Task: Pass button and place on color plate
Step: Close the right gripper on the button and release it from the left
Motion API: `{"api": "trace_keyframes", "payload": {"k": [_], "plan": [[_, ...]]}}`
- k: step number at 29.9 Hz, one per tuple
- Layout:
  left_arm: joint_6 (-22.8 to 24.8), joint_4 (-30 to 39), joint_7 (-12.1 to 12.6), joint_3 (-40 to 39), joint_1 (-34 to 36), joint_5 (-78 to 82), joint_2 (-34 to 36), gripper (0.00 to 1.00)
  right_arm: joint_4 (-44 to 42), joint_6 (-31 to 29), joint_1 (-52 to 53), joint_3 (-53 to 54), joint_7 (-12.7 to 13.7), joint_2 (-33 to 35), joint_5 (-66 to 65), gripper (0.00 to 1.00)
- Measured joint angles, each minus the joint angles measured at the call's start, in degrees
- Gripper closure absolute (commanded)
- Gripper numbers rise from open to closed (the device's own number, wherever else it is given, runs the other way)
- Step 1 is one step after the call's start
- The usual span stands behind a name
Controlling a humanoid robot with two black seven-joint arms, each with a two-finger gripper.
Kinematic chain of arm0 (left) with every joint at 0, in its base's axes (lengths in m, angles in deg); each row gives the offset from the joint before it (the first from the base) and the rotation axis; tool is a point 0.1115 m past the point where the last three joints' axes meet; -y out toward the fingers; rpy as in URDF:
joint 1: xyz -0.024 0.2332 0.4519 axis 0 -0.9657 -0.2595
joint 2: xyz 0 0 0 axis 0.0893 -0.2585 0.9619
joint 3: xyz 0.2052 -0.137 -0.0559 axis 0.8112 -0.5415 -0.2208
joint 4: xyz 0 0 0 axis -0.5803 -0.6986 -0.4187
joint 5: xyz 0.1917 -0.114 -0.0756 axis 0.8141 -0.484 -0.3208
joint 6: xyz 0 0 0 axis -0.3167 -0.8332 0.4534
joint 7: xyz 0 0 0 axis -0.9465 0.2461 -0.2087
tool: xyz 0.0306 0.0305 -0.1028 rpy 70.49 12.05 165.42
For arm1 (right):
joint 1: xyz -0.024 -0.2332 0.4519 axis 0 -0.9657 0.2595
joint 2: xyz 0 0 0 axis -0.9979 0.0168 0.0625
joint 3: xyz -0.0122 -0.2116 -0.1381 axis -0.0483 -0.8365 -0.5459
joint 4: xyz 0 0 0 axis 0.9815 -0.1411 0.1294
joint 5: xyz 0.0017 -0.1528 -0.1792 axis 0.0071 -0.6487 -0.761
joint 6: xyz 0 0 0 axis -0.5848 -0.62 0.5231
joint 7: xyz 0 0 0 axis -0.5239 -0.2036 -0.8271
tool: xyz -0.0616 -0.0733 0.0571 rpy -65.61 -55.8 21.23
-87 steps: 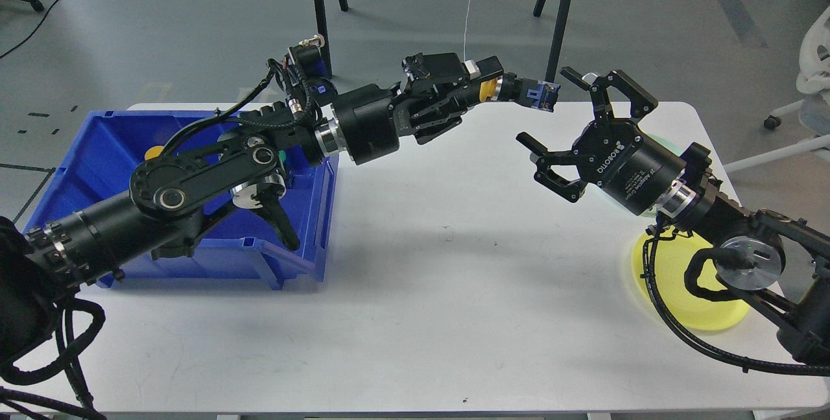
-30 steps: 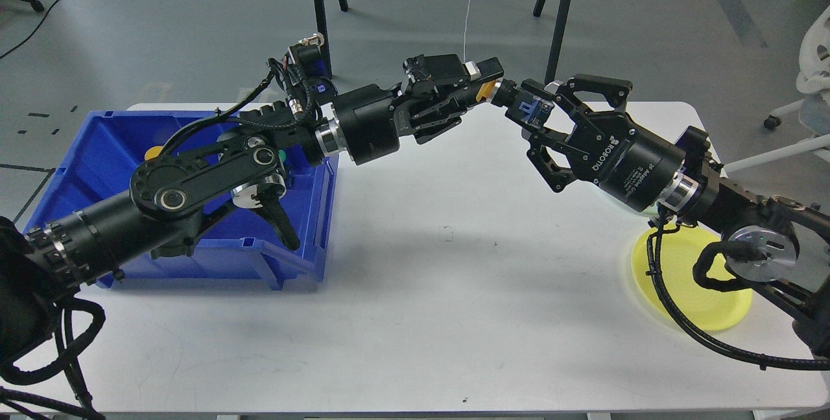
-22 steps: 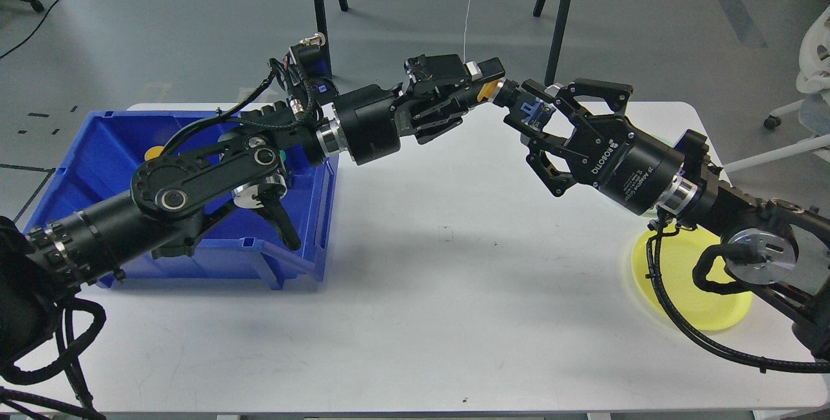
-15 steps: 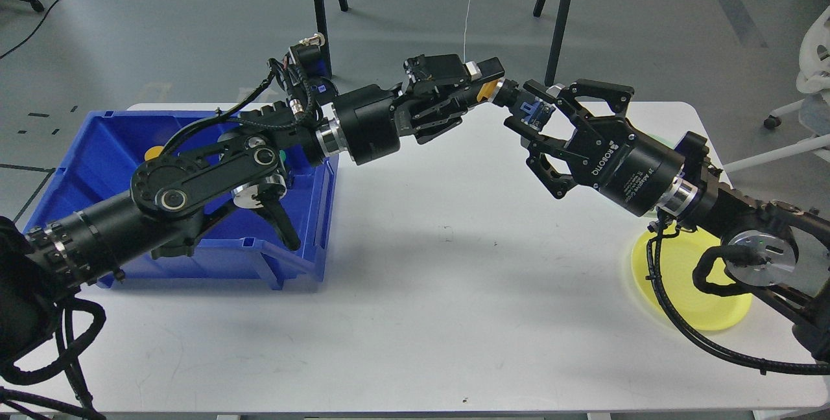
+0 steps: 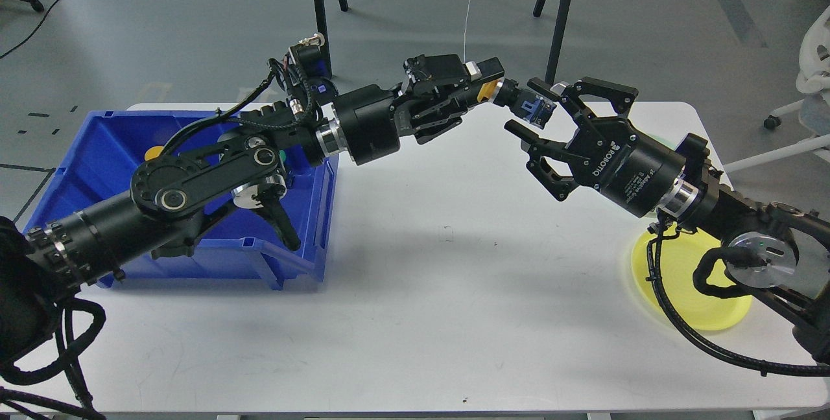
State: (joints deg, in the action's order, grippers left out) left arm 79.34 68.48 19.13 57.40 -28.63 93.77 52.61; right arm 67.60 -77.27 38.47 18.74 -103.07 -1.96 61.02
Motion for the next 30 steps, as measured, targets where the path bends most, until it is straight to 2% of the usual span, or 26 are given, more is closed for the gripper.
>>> {"api": "trace_keyframes", "payload": {"k": [3,24,30], "plan": [[0.0,0.0,0.0,0.0,0.0,0.0,0.0,0.92,0.05,0.0,-0.14,0.0,-0.01,0.0,0.01,0.33],[0.01,0.0,0.0,-0.18,0.0,0.0,0.0,0.92,1.66,0.0,-1.12,-0.1,-1.17,-0.12,0.19,0.34],[0.01,0.0,0.0,-0.19,-0.08,0.0,0.0,0.91,1.72,0.0,-1.34,-0.01,-2.29,-0.09,0.27,0.41]]}}
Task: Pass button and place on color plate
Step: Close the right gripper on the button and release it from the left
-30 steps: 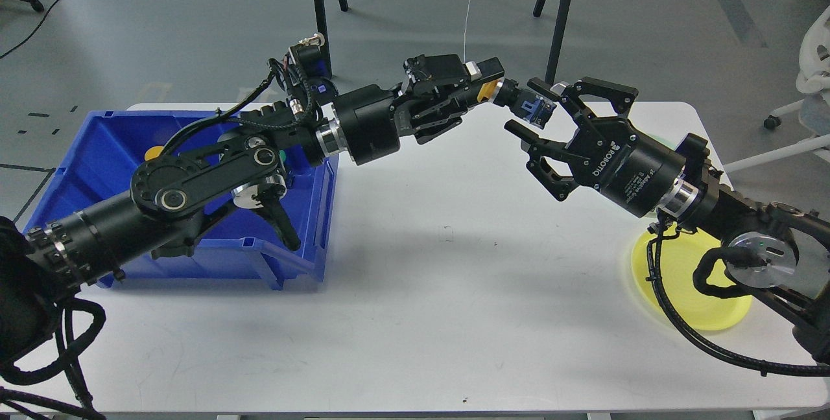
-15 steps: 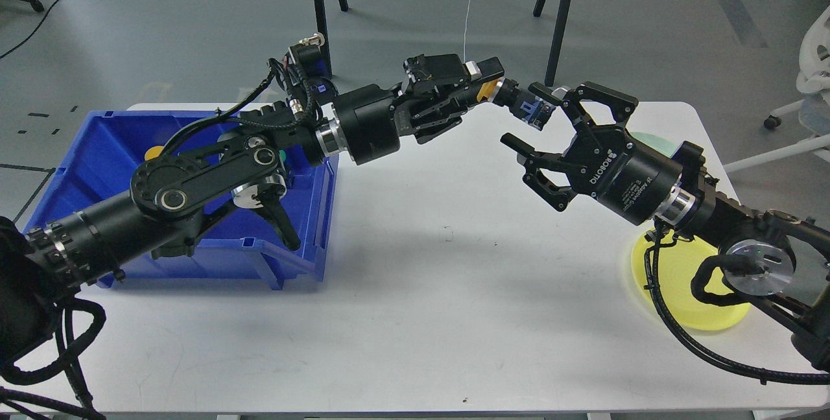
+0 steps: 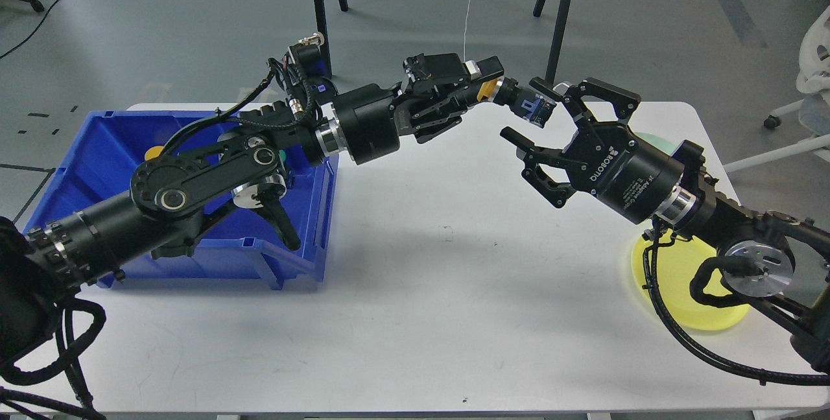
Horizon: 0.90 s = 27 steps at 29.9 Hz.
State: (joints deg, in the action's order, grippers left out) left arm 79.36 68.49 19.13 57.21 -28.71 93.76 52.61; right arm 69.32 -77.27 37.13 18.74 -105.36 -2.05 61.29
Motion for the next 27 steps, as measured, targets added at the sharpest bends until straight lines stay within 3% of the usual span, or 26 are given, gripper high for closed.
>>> {"api": "trace_keyframes", "payload": {"k": [5,12,20,22,23,25,27], "plan": [[0.0,0.0,0.0,0.0,0.0,0.0,0.0,0.91,0.06,0.0,-0.1,0.13,-0.68,0.0,0.0,0.57],[0.0,0.03,-0.04,-0.14,0.0,-0.02,0.0,0.91,0.42,0.0,-0.14,0.35,-1.73,-0.21,-0.09,0.87],[-0.01,0.01,-0.04,-0.15,0.0,-0.03,0.0,0.9,0.42,0.0,-0.14,0.59,-1.82,-0.51,-0.18,0.98],[-0.01,0.01,-0.04,-0.17,0.0,-0.02,0.0,0.81,0.42,0.0,-0.14,0.67,-1.82,-0.49,-0.18,0.99],[-0.01,0.01,-0.04,-0.18,-0.01,-0.01,0.0,0.72,0.42,0.0,-0.14,0.68,-1.82,-0.48,-0.18,0.99],[-0.01,0.01,-0.04,-0.31,-0.13,-0.01,0.0,0.43,0.42,0.0,-0.14,0.74,-1.82,-0.46,-0.19,0.99],[-0.01,0.0,-0.03,-0.6,-0.31,-0.17,-0.07,0.33,0.42,0.0,-0.14,0.78,-1.83,-0.46,-0.23,0.99]]}}
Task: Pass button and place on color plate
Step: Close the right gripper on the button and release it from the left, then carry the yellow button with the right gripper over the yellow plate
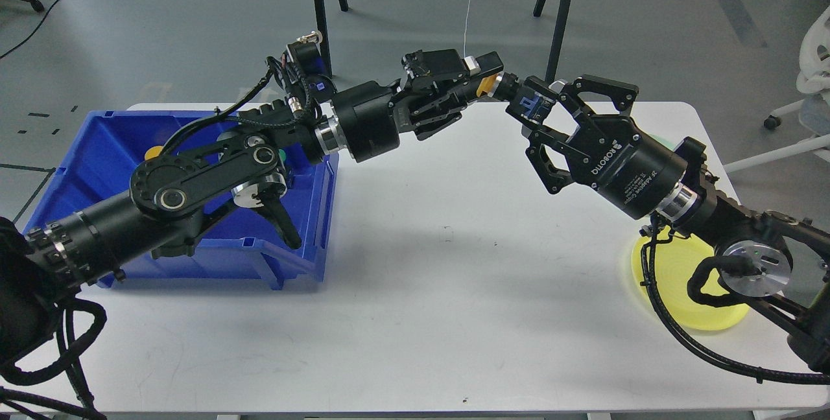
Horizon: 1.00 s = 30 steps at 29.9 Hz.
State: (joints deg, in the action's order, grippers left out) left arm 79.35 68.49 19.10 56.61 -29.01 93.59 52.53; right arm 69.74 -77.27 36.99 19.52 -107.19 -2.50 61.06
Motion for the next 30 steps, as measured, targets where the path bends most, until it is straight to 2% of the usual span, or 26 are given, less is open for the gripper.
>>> {"api": "trace_keyframes", "payload": {"k": [4,12,15,19,25,30], "plan": [[0.34,-0.13,0.16,-1.16,-0.81,-0.45,-0.24,0.22,-0.33,0.0,-0.25,0.31,-0.22,0.03,-0.04,0.99],[0.68,-0.04,0.04,-1.99,-1.27,-0.56,-0.28,0.19,-0.44,-0.01,-1.71,1.24,-0.03,0.12,-0.06,0.99],[0.65,-0.07,0.02,-2.02,-1.31,-0.61,-0.28,0.19,-0.48,-0.01,-5.64,6.05,-0.96,0.4,0.16,1.0],[0.62,-0.09,0.02,-2.06,-1.37,-0.62,-0.28,0.19,-0.55,-0.01,-16.76,17.59,-2.91,-0.61,0.43,0.99],[0.62,-0.09,0.02,-2.12,-1.43,-0.62,-0.28,0.19,-0.76,-0.01,-35.9,33.02,-4.35,-11.39,5.0,0.99],[0.62,-0.09,0.02,-2.12,-1.45,-0.62,-0.28,0.19,-2.22,-0.01,-43.93,36.28,-4.65,-19.47,11.49,0.99]]}}
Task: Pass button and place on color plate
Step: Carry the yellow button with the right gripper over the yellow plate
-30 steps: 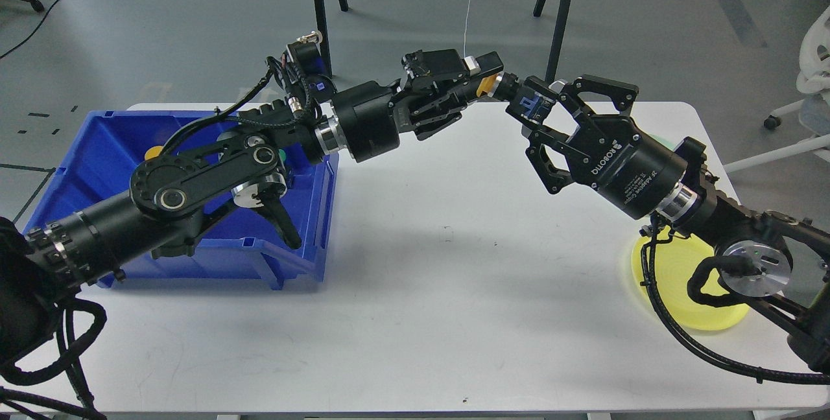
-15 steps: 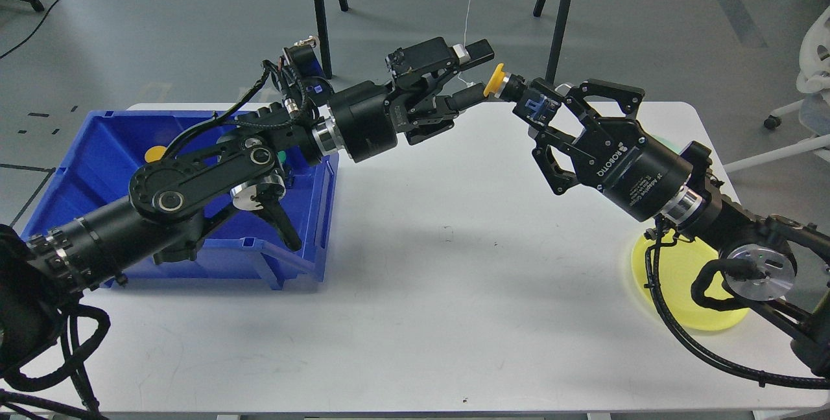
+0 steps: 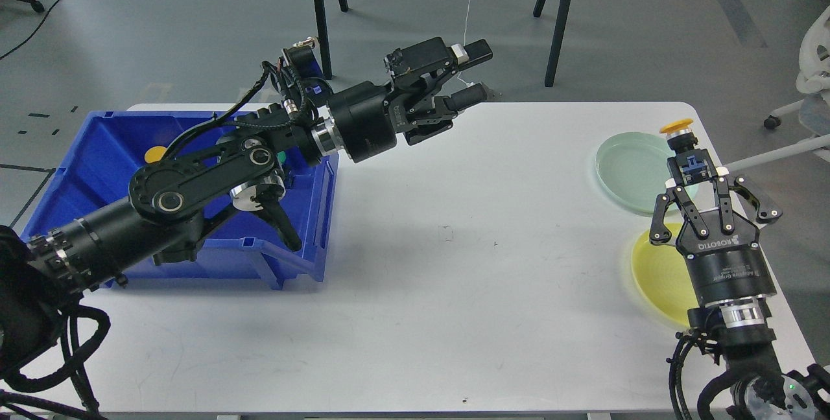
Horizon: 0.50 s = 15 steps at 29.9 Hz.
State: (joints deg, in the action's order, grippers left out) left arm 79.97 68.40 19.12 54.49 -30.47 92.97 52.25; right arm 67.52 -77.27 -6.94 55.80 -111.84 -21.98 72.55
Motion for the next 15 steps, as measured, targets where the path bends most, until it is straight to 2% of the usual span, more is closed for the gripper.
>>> {"api": "trace_keyframes", "payload": {"k": [5,15], "plan": [[-0.03,0.0,0.0,0.0,0.0,0.0,0.0,0.19,-2.81,0.0,-1.56,0.34,-0.84,-1.93,7.83,0.99],[-0.18,0.0,0.0,0.0,0.0,0.0,0.0,0.19,-6.84,0.73,-1.3,1.0,-0.7,0.5,8.98,0.99]]}}
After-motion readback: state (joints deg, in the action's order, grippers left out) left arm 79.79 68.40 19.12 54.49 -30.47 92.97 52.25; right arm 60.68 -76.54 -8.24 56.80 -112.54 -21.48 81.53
